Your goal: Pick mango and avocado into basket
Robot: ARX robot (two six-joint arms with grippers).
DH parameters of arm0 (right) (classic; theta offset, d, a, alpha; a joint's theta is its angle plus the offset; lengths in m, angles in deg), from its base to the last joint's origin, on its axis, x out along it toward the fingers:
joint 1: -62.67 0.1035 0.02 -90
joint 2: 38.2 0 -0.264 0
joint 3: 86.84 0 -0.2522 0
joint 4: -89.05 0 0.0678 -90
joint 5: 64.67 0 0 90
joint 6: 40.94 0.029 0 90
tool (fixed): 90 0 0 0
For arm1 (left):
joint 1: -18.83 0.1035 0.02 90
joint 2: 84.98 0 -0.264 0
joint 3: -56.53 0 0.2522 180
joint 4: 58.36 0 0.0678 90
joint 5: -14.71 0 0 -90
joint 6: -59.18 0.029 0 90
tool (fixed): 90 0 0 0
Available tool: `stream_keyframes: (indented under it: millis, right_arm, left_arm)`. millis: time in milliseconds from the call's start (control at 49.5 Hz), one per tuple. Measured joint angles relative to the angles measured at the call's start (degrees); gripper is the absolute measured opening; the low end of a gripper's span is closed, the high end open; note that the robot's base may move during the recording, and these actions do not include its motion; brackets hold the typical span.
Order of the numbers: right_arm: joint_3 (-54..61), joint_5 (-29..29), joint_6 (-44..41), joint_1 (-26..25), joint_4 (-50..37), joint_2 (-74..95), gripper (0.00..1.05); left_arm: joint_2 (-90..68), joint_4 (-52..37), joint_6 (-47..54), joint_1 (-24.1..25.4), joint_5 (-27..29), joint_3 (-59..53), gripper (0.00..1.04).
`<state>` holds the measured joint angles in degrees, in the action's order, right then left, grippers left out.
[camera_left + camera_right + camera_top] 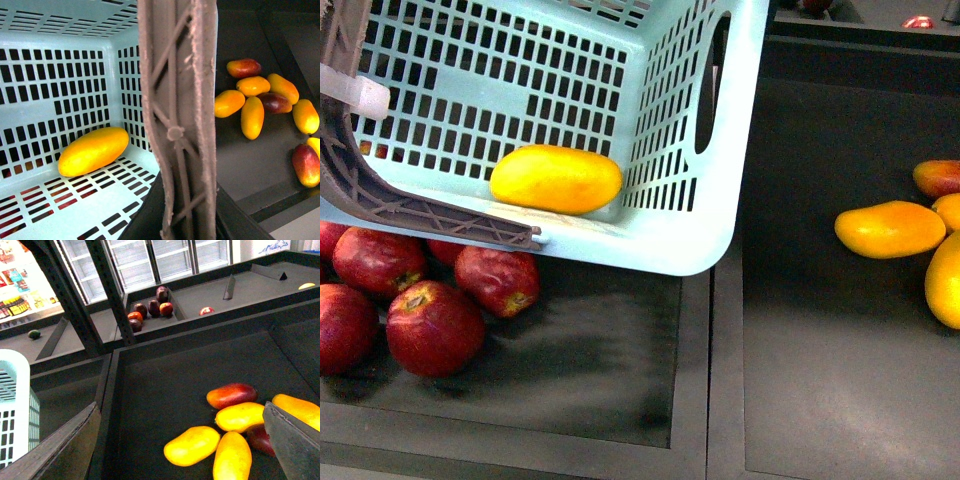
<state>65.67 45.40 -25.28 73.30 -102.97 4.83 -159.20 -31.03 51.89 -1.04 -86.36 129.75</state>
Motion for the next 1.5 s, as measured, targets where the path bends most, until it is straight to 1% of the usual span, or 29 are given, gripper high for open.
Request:
stream_keyframes:
  millis: [40,61,81,101,162,182,243,263,344,404,445,546,586,607,789,809,930,991,1011,1072,1092,1153,1173,1193,1294,1335,1355,1375,1496]
  right_arm:
    - [0.00,0.00,0.04,0.00,0.00,-0.02,0.97]
    - [0.13,-1.27,-0.63,-0.31,-0.59,-0.11,0.96]
    - [0.55,-3.04,-1.57,-0.87,-1.42,-0.28,0.93]
    - [1.22,-7.34,-4.37,-1.75,-2.97,-0.83,0.87]
    - [2.34,-11.45,-8.48,-2.75,-3.43,-2.08,0.79]
    - [2.58,-11.96,-9.16,-2.93,-3.43,-2.34,0.77]
    - [4.00,-13.46,-11.93,-3.69,-3.37,-3.91,0.66]
    - [4.68,-13.90,-12.83,-4.07,-3.19,-4.68,0.61]
    - [5.95,-14.56,-14.05,-4.94,-2.58,-6.49,0.48]
    - [6.78,-18.21,-14.49,-7.23,-1.84,-7.98,0.40]
    - [7.58,-19.61,-14.88,-9.18,-1.22,-9.38,0.31]
    - [8.83,-19.65,-15.08,-10.45,0.11,-12.04,0.13]
    - [9.35,-19.96,-15.26,-10.45,1.01,-13.55,0.02]
    - [9.42,-19.96,-15.32,-10.45,1.14,-13.79,0.01]
    - [10.91,-19.96,-15.45,-10.51,4.24,-18.43,0.02]
    - [11.02,-19.96,-15.54,-10.51,4.48,-18.82,0.04]
    - [11.23,-19.96,-15.52,-10.51,4.63,-19.43,0.21]
    - [11.23,-19.96,-15.52,-10.51,4.66,-19.45,0.32]
    - [11.23,-19.96,-15.54,-10.51,4.66,-19.45,0.33]
    - [11.23,-19.96,-15.52,-10.49,4.66,-19.45,0.44]
    - [11.23,-19.98,-15.52,-10.51,4.66,-19.45,0.46]
    - [11.23,-19.96,-15.54,-10.51,4.66,-19.45,0.56]
    - [11.23,-19.96,-15.52,-10.51,4.66,-19.45,0.62]
    - [11.23,-19.96,-15.52,-10.51,4.66,-19.45,0.63]
    - [11.23,-19.96,-15.52,-10.49,4.66,-19.45,0.81]
    - [11.26,-19.87,-15.52,-10.49,4.70,-19.43,0.90]
    - [11.26,-19.74,-15.52,-10.51,4.76,-19.41,0.97]
    - [11.26,-19.76,-15.45,-10.51,4.76,-19.41,0.99]
    - [11.26,-19.78,-15.50,-10.56,4.76,-19.61,0.97]
  left_arm:
    - [0.00,0.00,-0.02,0.00,0.00,0.00,0.08]
    - [0.00,0.00,0.00,0.00,0.00,0.00,0.08]
    - [0.00,0.00,0.00,0.00,0.00,0.00,0.08]
    - [0.00,0.00,0.00,0.00,0.00,0.00,0.08]
    - [0.00,0.00,0.02,0.00,-0.02,0.00,0.08]
    - [0.00,0.00,0.02,0.00,0.00,0.00,0.08]
    - [0.00,0.00,-0.02,0.00,-0.04,0.00,0.08]
    - [0.00,0.00,-0.04,0.00,-0.07,0.00,0.08]
    - [0.00,0.00,-0.02,0.00,-0.07,0.00,0.08]
    - [0.00,0.00,-0.02,0.00,-0.04,0.00,0.08]
    - [0.00,0.00,-0.04,0.00,-0.04,0.00,0.08]
    - [0.00,0.00,-0.02,0.00,-0.04,0.00,0.08]
    - [0.00,0.00,-0.02,0.00,0.00,0.00,0.08]
    - [0.00,0.00,-0.02,0.00,-0.02,0.00,0.08]
    - [0.00,0.00,-0.02,0.00,-0.02,0.00,0.08]
    - [0.00,0.00,-0.02,0.00,-0.02,0.00,0.08]
    - [0.00,0.00,-0.02,0.00,-0.04,0.00,0.08]
    - [0.00,0.00,-0.02,0.00,-0.04,0.00,0.08]
    - [0.00,0.00,-0.02,0.00,-0.04,0.00,0.08]
    - [0.00,0.00,-0.02,0.00,-0.04,0.00,0.08]
    - [0.00,0.00,-0.02,0.00,-0.04,0.00,0.08]
    - [0.00,0.00,-0.02,0.00,-0.04,0.00,0.08]
    - [0.00,0.00,-0.02,0.00,-0.04,0.00,0.08]
    - [0.00,0.00,-0.02,0.00,-0.04,0.00,0.08]
    - [0.00,0.00,-0.02,0.00,0.00,0.00,0.08]
    - [0.00,0.00,-0.02,-0.02,-0.02,0.00,0.08]
    - [0.00,0.00,0.00,-0.07,-0.04,0.00,0.08]
    - [0.00,0.00,0.02,-0.13,-0.07,0.00,0.08]
    - [0.02,0.00,0.04,-0.37,-0.98,0.00,0.08]
